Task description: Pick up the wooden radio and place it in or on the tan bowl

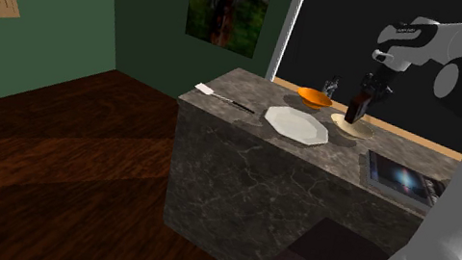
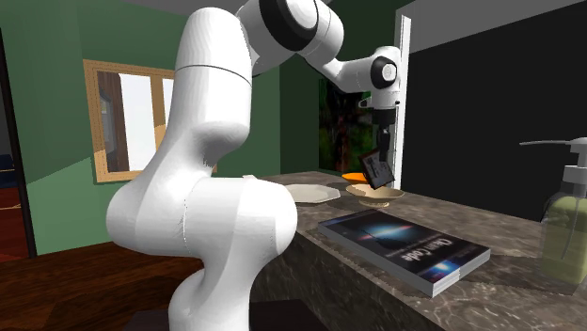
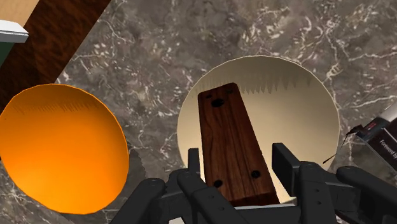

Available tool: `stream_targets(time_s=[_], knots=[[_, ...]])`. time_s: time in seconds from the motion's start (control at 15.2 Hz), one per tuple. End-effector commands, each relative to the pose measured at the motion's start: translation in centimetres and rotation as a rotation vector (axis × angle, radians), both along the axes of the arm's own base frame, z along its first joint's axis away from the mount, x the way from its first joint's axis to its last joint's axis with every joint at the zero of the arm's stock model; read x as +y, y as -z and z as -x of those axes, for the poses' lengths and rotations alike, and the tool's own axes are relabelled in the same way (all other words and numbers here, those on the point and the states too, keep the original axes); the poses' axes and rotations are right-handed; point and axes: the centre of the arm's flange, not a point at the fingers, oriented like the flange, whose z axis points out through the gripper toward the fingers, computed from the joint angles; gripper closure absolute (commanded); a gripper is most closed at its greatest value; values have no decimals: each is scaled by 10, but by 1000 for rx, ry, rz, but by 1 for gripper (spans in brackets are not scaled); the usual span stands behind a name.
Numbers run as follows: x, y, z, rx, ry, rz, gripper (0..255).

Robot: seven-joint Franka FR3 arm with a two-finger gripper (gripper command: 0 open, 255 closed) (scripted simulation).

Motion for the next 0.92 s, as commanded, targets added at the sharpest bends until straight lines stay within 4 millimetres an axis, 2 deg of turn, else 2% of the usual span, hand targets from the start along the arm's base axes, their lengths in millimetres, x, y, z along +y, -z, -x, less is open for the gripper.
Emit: stream_targets(time_s=[0.0, 0.2, 0.26, 0.59, 0.86], knots=[[0, 0, 0, -1, 0, 1, 255], [0, 0, 0, -1, 0, 1, 255], [0, 0, 0, -1, 0, 1, 0], [0, 0, 0, -1, 0, 1, 0], [3, -49, 6, -1, 0, 1, 0]])
